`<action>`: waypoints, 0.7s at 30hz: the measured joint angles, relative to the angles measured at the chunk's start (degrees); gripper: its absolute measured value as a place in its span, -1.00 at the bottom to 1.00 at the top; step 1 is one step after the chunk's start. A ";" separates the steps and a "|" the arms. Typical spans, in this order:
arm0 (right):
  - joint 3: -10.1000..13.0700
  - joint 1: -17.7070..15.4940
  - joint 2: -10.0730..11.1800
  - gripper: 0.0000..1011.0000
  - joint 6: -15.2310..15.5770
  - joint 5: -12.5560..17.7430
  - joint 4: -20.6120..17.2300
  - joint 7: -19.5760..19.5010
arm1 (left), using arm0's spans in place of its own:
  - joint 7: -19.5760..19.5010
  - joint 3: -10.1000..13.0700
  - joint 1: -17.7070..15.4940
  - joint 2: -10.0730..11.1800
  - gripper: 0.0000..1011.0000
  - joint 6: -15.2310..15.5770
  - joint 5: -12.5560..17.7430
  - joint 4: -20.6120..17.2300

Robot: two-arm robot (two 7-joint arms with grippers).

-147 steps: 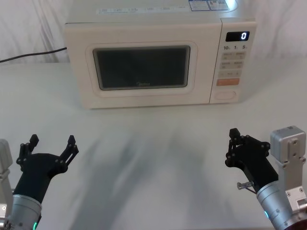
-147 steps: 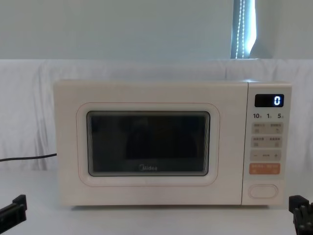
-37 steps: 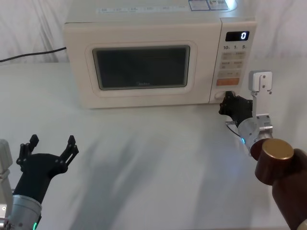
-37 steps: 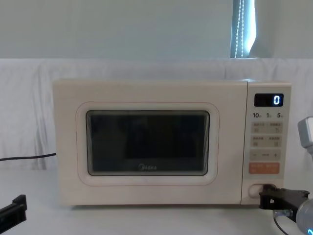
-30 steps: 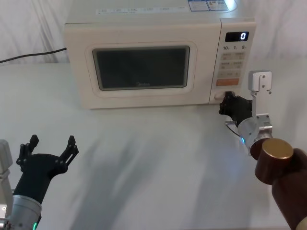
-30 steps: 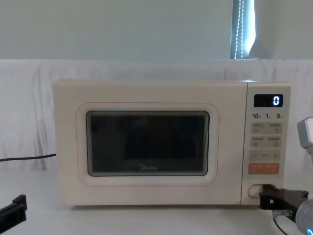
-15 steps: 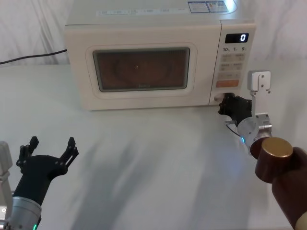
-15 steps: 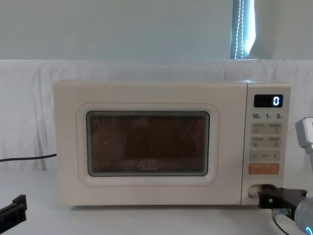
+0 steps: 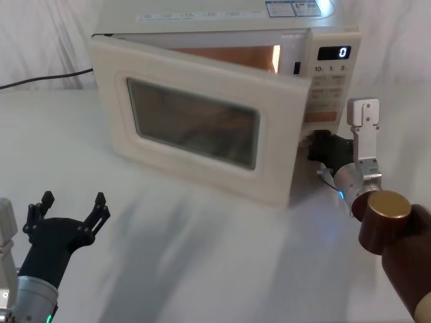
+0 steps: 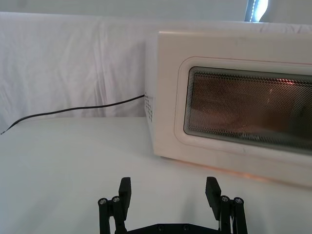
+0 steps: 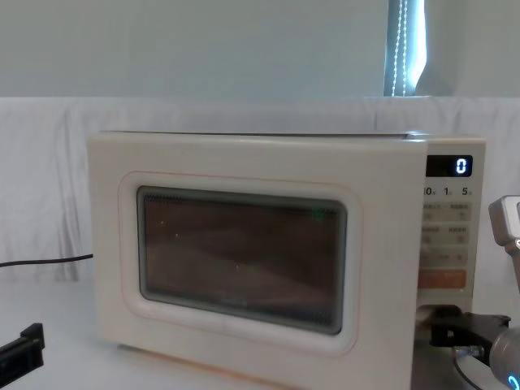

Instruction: Press the button to open the microwave door with one hand; close the microwave door with the other hand.

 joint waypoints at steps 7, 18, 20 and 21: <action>0.09 -0.34 0.11 -1.00 0.14 -0.01 -0.66 0.22 | 0.00 0.00 0.00 0.00 0.98 0.00 0.00 0.00; -0.09 -5.73 0.48 -1.00 3.88 0.19 -9.97 0.75 | 0.00 0.00 0.00 0.00 0.98 0.00 0.00 0.00; -0.20 -6.80 0.51 -1.00 4.46 0.25 -11.78 0.81 | 0.00 0.00 0.00 0.00 0.98 0.00 0.00 0.00; -0.32 -7.79 0.53 -1.00 4.98 0.28 -13.39 0.82 | 0.00 0.00 0.00 0.00 0.98 0.00 0.00 0.00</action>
